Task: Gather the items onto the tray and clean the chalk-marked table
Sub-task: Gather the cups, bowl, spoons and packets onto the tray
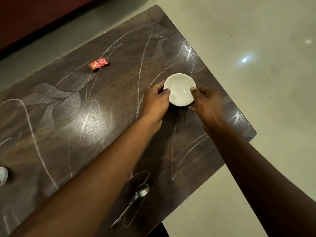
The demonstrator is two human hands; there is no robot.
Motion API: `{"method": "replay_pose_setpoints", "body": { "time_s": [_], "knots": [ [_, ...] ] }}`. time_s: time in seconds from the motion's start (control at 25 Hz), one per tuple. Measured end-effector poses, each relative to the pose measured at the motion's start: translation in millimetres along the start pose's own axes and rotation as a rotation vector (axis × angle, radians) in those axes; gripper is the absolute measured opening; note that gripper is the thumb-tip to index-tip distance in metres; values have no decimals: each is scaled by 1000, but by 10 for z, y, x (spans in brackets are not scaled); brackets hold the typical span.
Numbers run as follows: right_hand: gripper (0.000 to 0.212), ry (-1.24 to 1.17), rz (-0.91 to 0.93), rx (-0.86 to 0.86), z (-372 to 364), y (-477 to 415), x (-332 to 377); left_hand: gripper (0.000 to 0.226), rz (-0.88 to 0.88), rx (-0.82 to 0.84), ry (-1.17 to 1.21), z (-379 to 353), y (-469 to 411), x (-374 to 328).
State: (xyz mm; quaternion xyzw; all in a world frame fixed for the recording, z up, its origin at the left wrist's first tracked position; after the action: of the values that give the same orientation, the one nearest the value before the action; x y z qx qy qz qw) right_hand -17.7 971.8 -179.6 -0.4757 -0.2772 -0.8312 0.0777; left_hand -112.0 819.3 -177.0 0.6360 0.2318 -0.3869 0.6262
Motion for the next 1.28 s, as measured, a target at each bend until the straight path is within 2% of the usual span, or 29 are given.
{"method": "replay_pose_setpoints", "body": {
  "time_s": [0.16, 0.32, 0.56, 0.68, 0.8, 1.04, 1.16, 1.28],
  "knots": [
    [33, 74, 61, 15, -25, 51, 59, 52, -10, -70, -13, 178, 43, -20],
    [30, 92, 114, 95, -383, 431, 321, 55, -10, -154, 43, 824, 150, -164],
    [22, 111, 173, 289, -1401, 1531, 554, 45, -16, -258, 167, 2425, 363, -117],
    [12, 123, 200, 393, -2017, 2280, 610, 38, -16, -361, 253, 3424, 501, 55],
    [13, 163, 234, 472, -2578, 3074, 565, 34, -34, -463, 331, 4392, 774, 305],
    [16, 286, 281, 710, -3567, 4701, 219, 31, 30, -623, 480, 6098, 1482, 1053],
    [18, 340, 301, 806, -3837, 5292, 5, 36, 39, -732, 504, 6706, 1719, 1427],
    [14, 385, 300, 867, -4081, 5766, -243, 32, 79, -799, 507, 7189, 1915, 1731]
  ]
}}
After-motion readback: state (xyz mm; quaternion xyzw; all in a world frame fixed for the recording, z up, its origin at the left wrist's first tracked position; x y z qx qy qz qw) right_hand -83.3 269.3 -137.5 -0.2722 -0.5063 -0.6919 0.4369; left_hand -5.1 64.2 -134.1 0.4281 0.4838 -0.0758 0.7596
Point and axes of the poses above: each hand's wrist, its own y-axis away from the middle knuckle, its own z-axis out of the back of the hand, x = y × z, the point moved 6 cm from there along -y, towards the middle knuckle, and after that the axes turned 10 degrees about -x, right-handed, at the moved point
